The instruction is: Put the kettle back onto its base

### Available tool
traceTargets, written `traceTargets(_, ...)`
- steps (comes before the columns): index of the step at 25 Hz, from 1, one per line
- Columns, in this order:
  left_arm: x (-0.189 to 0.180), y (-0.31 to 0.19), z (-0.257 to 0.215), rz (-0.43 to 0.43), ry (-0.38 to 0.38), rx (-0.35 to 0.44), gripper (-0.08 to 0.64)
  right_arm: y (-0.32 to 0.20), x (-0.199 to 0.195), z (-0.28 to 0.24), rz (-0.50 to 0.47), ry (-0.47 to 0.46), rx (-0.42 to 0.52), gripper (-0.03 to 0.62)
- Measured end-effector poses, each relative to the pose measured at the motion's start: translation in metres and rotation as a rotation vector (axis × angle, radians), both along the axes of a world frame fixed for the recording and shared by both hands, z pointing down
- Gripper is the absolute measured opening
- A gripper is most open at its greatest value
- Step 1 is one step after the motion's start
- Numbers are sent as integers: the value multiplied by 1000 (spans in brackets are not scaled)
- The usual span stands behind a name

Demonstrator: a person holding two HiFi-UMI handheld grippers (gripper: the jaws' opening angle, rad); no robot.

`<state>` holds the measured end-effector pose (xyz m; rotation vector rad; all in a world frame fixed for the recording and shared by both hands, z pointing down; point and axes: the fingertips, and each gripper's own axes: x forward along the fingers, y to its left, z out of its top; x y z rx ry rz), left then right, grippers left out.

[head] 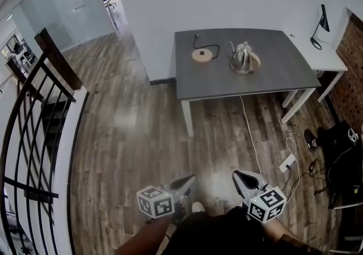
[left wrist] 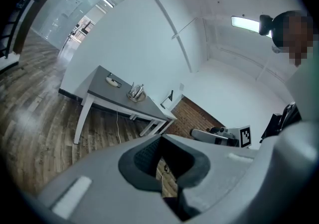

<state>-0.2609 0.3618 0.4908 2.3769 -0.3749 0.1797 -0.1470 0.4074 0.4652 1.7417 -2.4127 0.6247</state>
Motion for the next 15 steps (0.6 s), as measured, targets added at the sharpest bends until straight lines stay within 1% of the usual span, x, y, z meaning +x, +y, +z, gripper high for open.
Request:
traceTargets(2, -8, -5, 1, 15, -3, 2, 0, 2, -8, -1, 2, 23, -1, 28)
traceTargets(4, -11, -11, 1, 23, 2, 3, 0, 3, -8, 0, 22, 45, -8, 28)
traceTargets(9, 1, -20, -6, 64, 34, 8, 0, 1, 5, 2, 91, 42, -25, 28)
traceTargets(15, 10, -32, -11, 73, 50, 13, 0, -12, 7, 2, 88, 42, -14, 28)
